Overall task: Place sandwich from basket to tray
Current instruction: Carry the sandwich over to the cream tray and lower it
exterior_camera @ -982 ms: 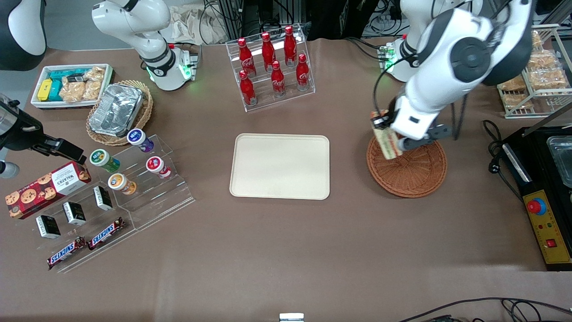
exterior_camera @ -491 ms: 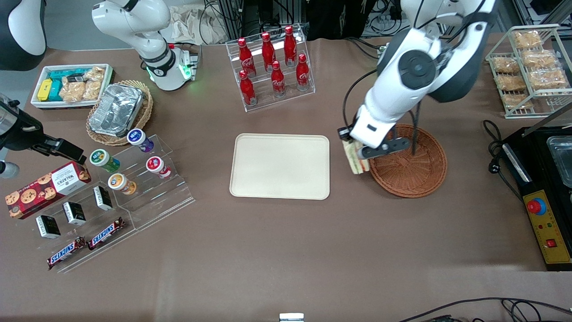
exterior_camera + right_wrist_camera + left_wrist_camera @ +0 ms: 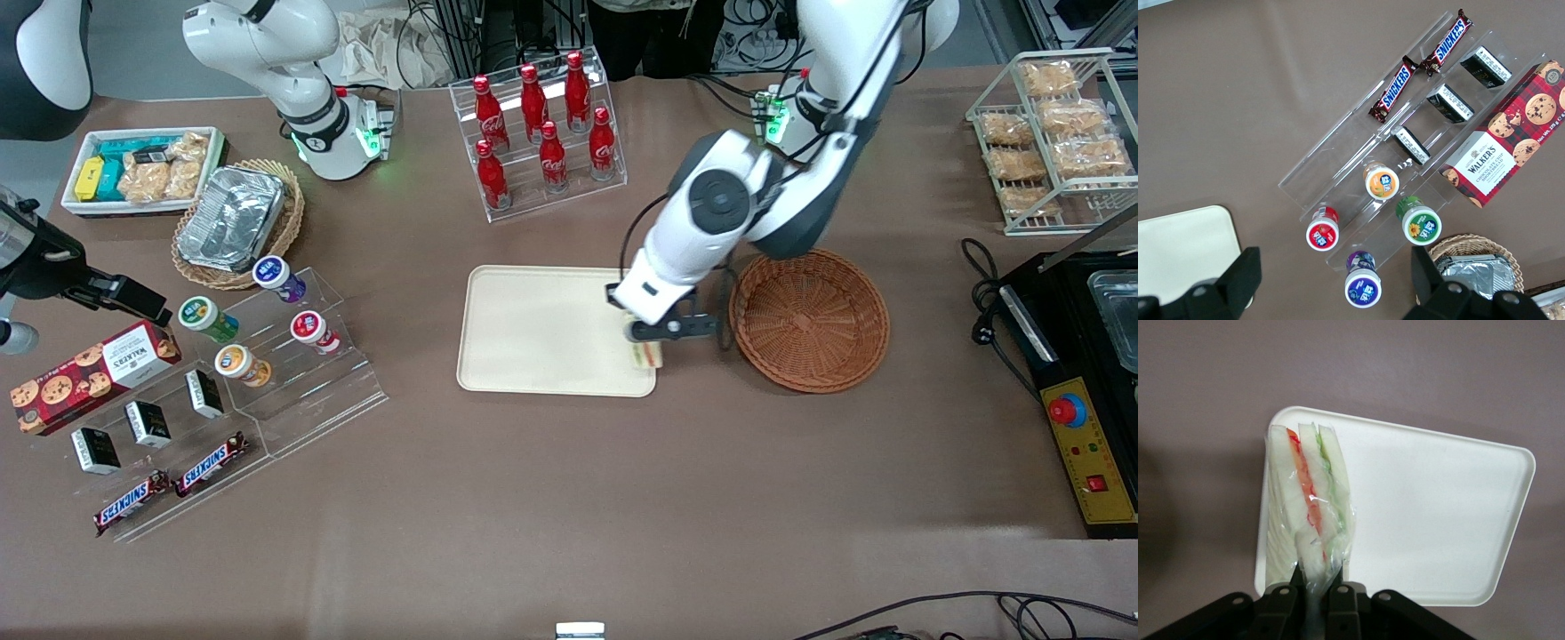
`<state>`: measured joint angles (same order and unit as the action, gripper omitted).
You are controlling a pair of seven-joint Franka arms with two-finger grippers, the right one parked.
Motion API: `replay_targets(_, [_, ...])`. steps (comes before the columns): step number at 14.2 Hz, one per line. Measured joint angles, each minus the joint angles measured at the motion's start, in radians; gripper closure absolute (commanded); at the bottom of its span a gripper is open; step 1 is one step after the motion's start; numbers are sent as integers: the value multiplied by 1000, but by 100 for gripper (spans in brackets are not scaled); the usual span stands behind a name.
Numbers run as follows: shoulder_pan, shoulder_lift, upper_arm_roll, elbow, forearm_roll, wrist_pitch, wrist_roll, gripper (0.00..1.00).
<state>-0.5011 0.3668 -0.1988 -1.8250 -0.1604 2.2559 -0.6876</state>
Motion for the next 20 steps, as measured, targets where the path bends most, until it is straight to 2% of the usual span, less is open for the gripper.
replay_targets(8, [-16, 123, 6, -32, 81, 130, 6, 100])
replay_targets(9, [-16, 131, 6, -34, 83, 142, 7, 94])
replay_targets(10, [-16, 137, 6, -39, 84, 154, 7, 69])
replay_targets(11, [-16, 141, 6, -47, 85, 168, 8, 25])
replay_targets(12, [-16, 142, 6, -55, 86, 176, 9, 1])
replay_targets(17, [-8, 123, 22, -59, 88, 155, 1, 0])
replay_targets(20, [22, 45, 90, -40, 89, -13, 0, 0])
